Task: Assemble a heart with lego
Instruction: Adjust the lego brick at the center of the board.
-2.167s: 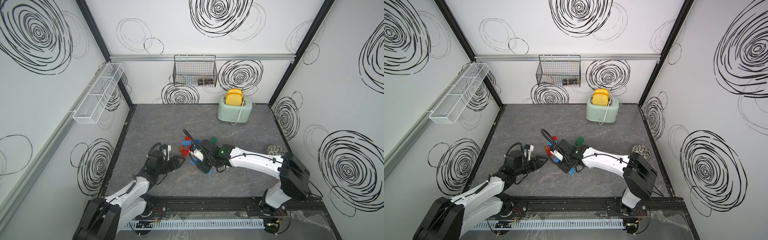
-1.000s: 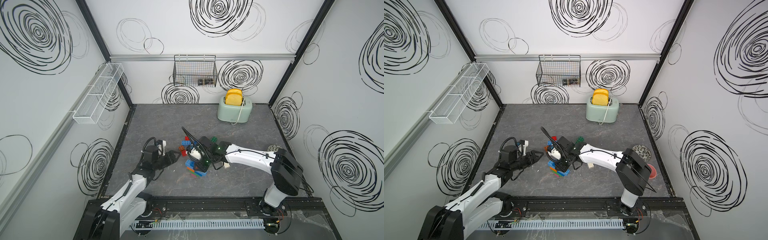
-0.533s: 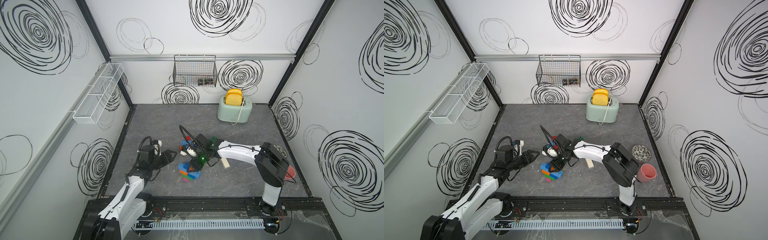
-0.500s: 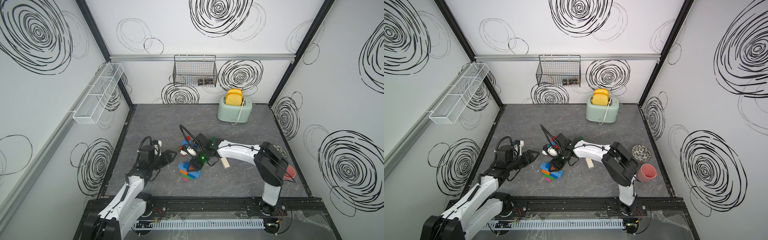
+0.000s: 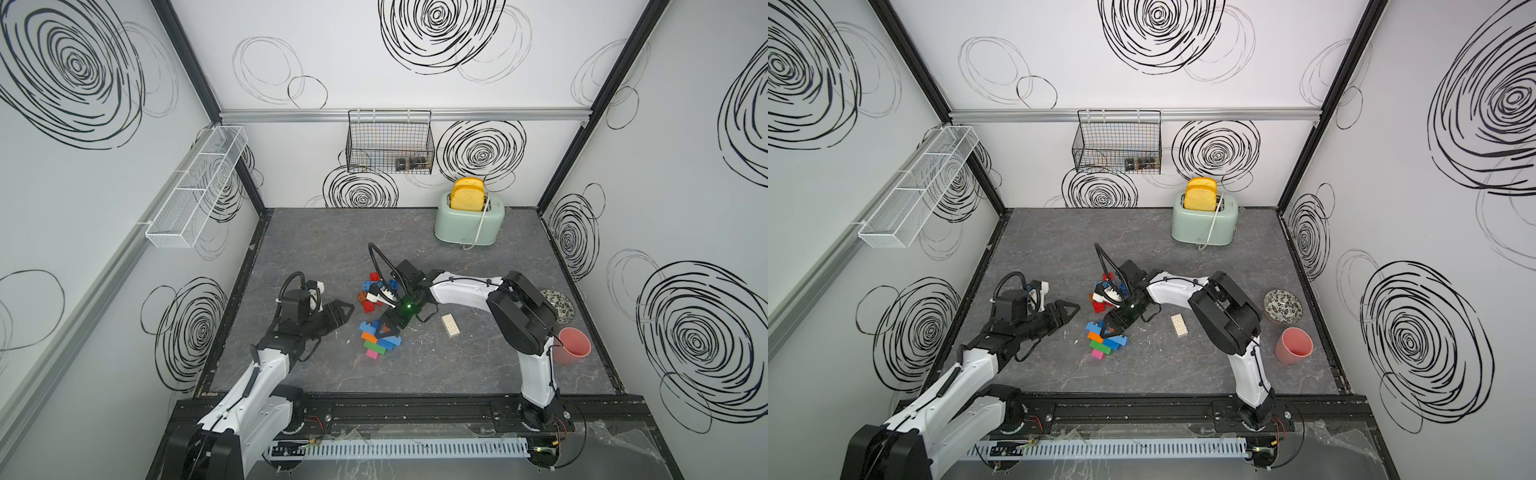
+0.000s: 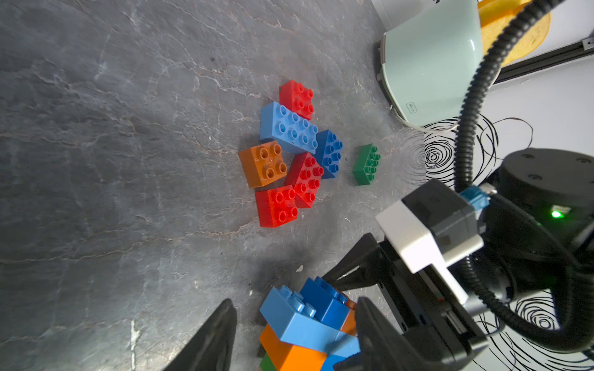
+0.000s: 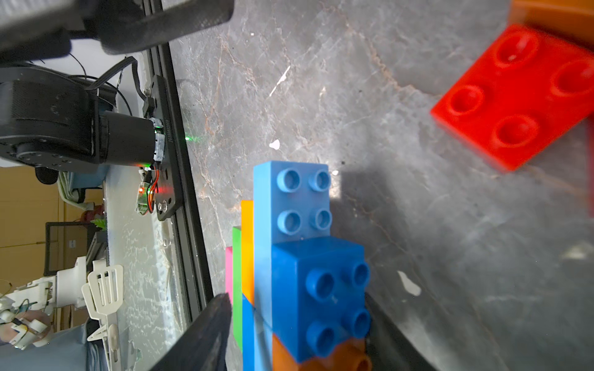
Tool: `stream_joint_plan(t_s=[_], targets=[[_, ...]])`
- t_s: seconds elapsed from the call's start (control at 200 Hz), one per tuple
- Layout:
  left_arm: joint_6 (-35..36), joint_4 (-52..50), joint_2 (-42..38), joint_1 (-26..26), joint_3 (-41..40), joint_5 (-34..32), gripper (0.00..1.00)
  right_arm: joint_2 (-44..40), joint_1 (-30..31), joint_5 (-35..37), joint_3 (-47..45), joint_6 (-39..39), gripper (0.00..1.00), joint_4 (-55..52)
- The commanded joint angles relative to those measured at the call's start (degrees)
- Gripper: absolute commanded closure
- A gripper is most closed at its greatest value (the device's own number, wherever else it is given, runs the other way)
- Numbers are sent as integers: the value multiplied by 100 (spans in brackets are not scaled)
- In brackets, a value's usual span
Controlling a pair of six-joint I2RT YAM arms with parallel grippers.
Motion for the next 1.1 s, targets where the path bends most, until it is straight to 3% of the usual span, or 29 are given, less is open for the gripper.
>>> stream_joint_plan(t_s=[0.0,0.165,0.485,0.811,1.091], targets=[[68,105,16,29,134,12,35,27,-68,-129,204,-119,30,39],[-20,250,10,-194,34,-104,32,-56,-171,124,137,-62,27,33],[67,43,72,-1362,193,-1002,25,-808,-428,1019,-396,618,24,462],[-105,-590,7,-2784,268,-2283,29,-2207,-640,1672,-1389,1196,23,809],[-519,-1260,44,-3966,305,-3077,33,-2837,-668,1931,-1865,1336,23,800]])
